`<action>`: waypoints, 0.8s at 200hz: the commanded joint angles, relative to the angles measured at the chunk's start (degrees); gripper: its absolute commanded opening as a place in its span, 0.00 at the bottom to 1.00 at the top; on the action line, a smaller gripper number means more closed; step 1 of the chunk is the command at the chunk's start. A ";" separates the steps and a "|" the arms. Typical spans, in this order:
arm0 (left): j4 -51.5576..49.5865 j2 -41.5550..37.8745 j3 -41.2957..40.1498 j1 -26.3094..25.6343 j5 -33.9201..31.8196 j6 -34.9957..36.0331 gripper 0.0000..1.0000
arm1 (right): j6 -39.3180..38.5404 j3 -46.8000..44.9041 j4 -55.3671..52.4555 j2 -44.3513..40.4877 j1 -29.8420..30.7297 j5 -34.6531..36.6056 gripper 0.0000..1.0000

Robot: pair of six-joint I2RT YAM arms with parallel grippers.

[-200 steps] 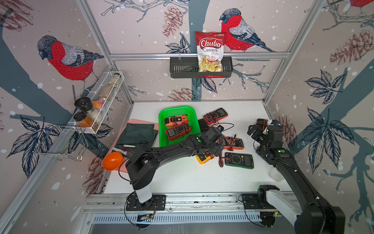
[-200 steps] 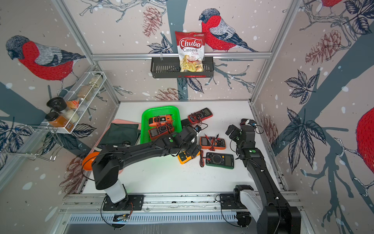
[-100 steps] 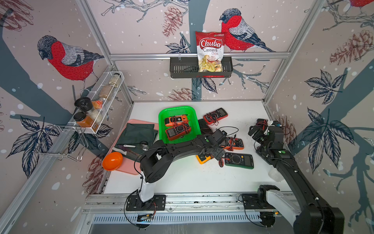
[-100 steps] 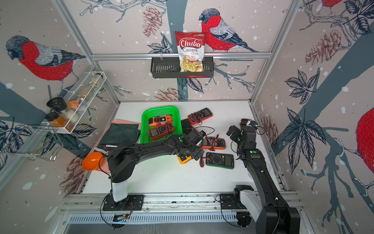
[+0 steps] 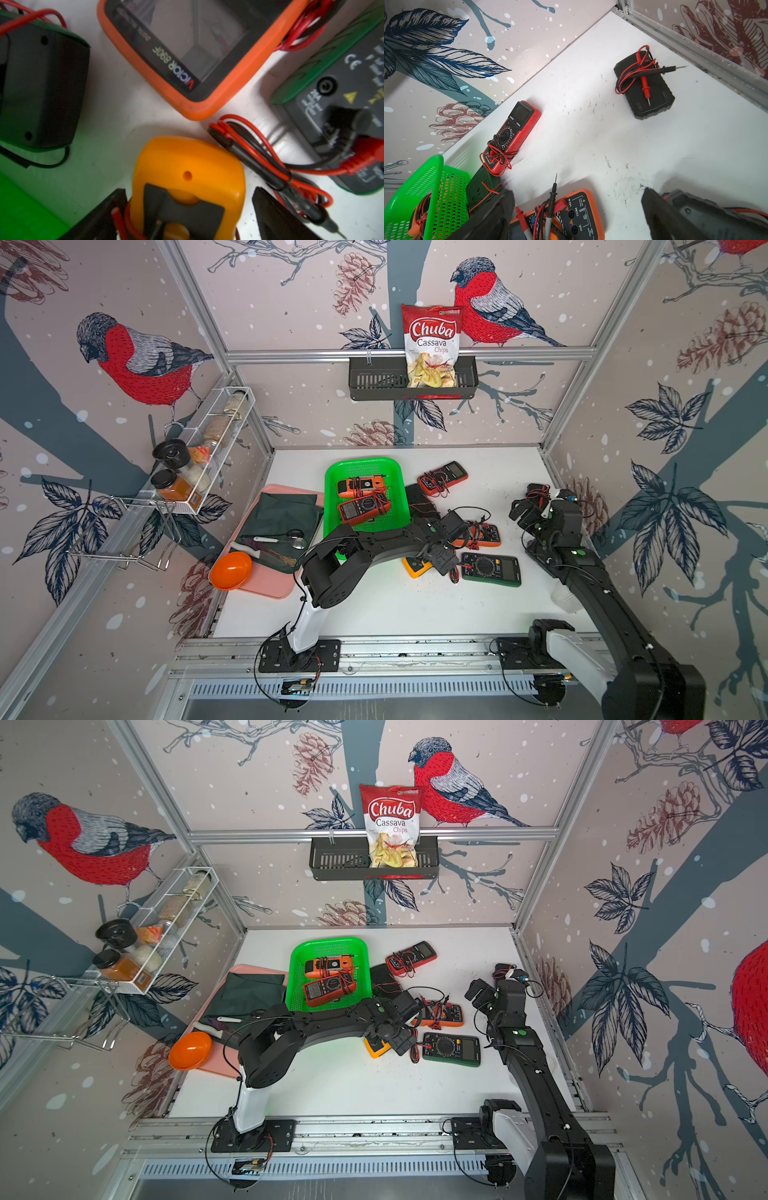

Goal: Put the multimeter into the basket
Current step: Pick up the multimeter from the center of the board.

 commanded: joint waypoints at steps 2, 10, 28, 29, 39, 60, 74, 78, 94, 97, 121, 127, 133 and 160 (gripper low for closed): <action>-2.36 0.50 0.38 -0.02 0.10 0.18 0.98 | -0.48 -0.05 2.14 0.21 -0.10 -0.51 1.00; -2.35 0.33 0.15 -0.08 0.90 0.12 0.98 | -0.39 -0.05 2.16 0.25 -0.14 -0.47 1.00; -2.19 -0.41 -0.79 -0.34 2.78 -0.29 0.98 | -0.24 -0.14 2.18 0.31 -0.16 -0.36 1.00; -2.18 -0.44 -0.86 -0.34 2.94 -0.30 0.98 | -0.27 -0.14 2.18 0.30 -0.19 -0.36 1.00; -1.91 -1.04 -1.70 -0.52 4.55 -0.59 0.97 | -0.22 -0.23 2.29 0.28 -0.18 -0.43 1.00; -0.91 -2.36 -4.26 -0.87 7.59 -0.96 0.94 | -0.11 -0.40 2.53 0.39 -0.23 -0.50 1.00; -0.35 -2.90 -5.79 -0.96 7.92 -1.35 0.92 | -0.02 -0.49 2.80 0.63 -0.23 -0.62 1.00; -0.32 -2.99 -6.30 -0.89 7.84 -1.45 0.91 | 0.11 -0.49 2.86 0.69 -0.23 -0.67 1.00; -0.16 -2.85 -7.32 -0.96 6.98 -1.54 0.86 | 0.22 -0.66 3.22 0.86 -0.31 -0.89 1.00; -0.22 -2.77 -7.36 -0.96 6.81 -1.54 0.84 | 0.34 -0.62 3.23 0.91 -0.27 -0.95 1.00; -0.24 -2.88 -7.47 -0.96 6.45 -0.95 0.71 | 0.45 -0.50 3.19 1.04 -0.29 -1.24 1.00; -0.26 -3.08 -7.42 -0.96 6.52 -0.72 0.68 | 0.39 -0.41 3.06 0.94 -0.27 -1.24 1.00; -0.24 -3.29 -7.42 -0.96 6.61 -0.40 0.62 | 0.33 -0.32 2.90 0.87 -0.31 -1.13 1.00; 0.39 -5.87 -7.26 -0.96 7.31 0.82 0.29 | 0.22 -0.23 2.53 0.09 -0.32 -0.54 1.00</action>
